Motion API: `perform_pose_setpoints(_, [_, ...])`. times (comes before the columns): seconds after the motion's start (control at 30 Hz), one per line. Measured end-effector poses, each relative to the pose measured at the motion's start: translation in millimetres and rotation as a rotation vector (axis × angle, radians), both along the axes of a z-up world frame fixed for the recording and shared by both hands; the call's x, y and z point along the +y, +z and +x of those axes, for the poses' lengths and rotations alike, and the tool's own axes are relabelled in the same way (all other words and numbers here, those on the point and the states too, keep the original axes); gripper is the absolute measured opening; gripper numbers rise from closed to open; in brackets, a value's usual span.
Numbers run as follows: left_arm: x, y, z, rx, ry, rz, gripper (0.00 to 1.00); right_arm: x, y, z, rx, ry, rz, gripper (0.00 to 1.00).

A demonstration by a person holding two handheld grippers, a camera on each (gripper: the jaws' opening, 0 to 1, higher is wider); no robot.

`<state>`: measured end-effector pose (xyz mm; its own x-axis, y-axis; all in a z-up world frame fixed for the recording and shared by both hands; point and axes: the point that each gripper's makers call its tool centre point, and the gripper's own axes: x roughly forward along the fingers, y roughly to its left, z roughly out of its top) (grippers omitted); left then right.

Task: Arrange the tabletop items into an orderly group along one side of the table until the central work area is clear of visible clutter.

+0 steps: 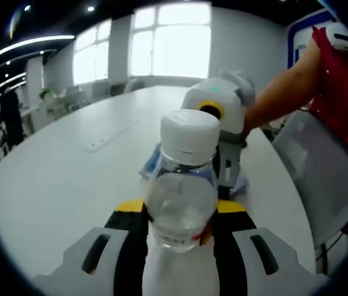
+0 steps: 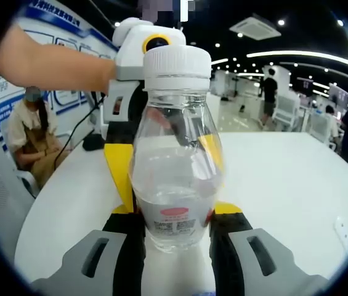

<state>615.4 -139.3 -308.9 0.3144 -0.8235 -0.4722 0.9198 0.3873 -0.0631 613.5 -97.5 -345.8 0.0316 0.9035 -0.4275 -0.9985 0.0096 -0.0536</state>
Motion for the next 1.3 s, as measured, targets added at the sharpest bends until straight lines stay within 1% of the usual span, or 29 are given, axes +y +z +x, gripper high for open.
perform_pose_setpoints(0.3, [13.0,-0.9,-0.8,0.009,0.008,0.024,0.38,13.8,-0.4,-0.3,-0.008,-0.001,-0.007,0.39])
perform_pose_setpoints(0.43, [12.5,-0.9,-1.4,0.007,0.01,0.028,0.38,12.5,-0.3,-0.1,-0.006,-0.001,-0.006,0.4])
perform_pose_setpoints(0.57, [12.2,-0.8,-1.0,0.008,0.013,0.021,0.38,12.2,-0.8,0.2,-0.013,-0.001,-0.024,0.4])
perform_pose_setpoints(0.67, [13.5,-0.7,0.2,0.018,0.026,0.017,0.39,12.0,-2.8,2.4,0.0,-0.032,-0.059,0.41])
perform_pose_setpoints(0.7, [14.2,-1.9,1.3,0.032,0.043,0.02,0.41,12.1,-4.1,1.7,-0.001,-0.034,-0.071,0.42])
perform_pose_setpoints(0.73, [13.3,-3.0,2.1,0.053,0.061,0.013,0.49,11.1,-6.8,1.8,-0.001,-0.038,-0.085,0.44])
perform_pose_setpoints(0.77, [11.3,-3.8,2.2,0.045,0.058,0.018,0.54,8.4,-11.0,3.5,-0.01,-0.053,-0.109,0.49])
perform_pose_setpoints(0.8, [10.7,-4.8,1.6,0.038,0.054,0.027,0.56,7.7,-12.6,3.6,-0.008,-0.056,-0.111,0.54])
perform_pose_setpoints(0.83, [10.4,-6.5,0.2,0.041,0.047,0.04,0.53,6.5,-13.0,4.6,-0.007,-0.06,-0.109,0.55])
perform_pose_setpoints(0.87, [8.9,-7.9,-3.1,0.06,0.04,0.037,0.52,4.4,-12.6,4.2,0.008,-0.06,-0.105,0.54])
perform_pose_setpoints(0.9, [8.0,-8.3,-4.1,0.065,0.039,0.035,0.53,3.3,-12.6,4.2,0.012,-0.059,-0.106,0.53])
perform_pose_setpoints(0.93, [8.2,-9.0,-3.9,0.064,0.039,0.036,0.55,2.4,-12.6,5.2,0.003,-0.063,-0.11,0.55])
perform_pose_setpoints(1.03, [9.4,-8.4,-2.4,0.063,0.053,0.032,0.62,1.9,-11.1,5.2,0.003,-0.061,-0.109,0.61])
perform_pose_setpoints(1.13, [9.7,-5.4,-1.6,0.067,0.064,0.019,0.64,0.5,-10.4,6.0,0.006,-0.063,-0.109,0.63])
perform_pose_setpoints(1.17, [9.7,-5.2,-2.0,0.069,0.066,0.019,0.65,0.5,-10.2,5.7,0.011,-0.064,-0.107,0.66])
perform_pose_setpoints(1.23, [11.3,-6.4,-2.2,0.084,0.088,0.024,0.72,-0.5,-11.0,6.7,0.014,-0.071,-0.11,0.73])
perform_pose_setpoints(1.3, [12.5,-7.0,-2.5,0.087,0.101,0.029,0.76,-2.4,-10.3,7.1,0.013,-0.077,-0.109,0.77])
